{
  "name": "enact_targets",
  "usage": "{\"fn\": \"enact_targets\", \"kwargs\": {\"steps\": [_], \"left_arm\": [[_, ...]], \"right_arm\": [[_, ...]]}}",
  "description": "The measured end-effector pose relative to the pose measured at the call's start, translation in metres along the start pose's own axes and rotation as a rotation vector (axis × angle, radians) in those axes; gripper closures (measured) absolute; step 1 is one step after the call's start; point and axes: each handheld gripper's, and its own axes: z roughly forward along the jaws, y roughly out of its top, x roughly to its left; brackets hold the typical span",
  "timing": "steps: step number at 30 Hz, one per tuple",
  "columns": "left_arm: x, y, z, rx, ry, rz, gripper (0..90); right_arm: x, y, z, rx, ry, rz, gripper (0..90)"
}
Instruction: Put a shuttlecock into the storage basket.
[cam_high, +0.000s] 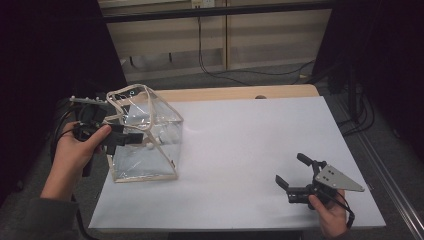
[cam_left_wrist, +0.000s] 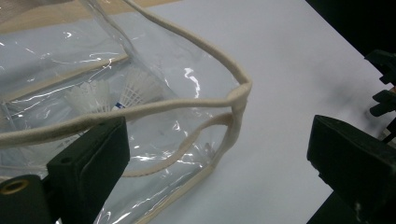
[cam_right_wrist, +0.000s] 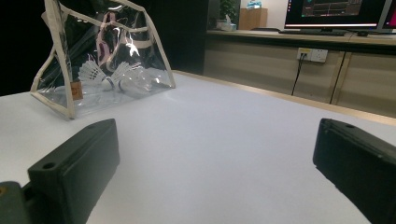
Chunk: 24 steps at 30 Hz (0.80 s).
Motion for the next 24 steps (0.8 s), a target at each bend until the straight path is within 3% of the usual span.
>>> {"fn": "enact_targets", "kwargs": {"steps": [24], "left_arm": [[0.000, -0.021, 0.014, 0.021, -0.003, 0.003, 7.0]], "right_arm": [[0.001, 0.000, 0.000, -0.001, -0.001, 0.000, 0.5]]}}
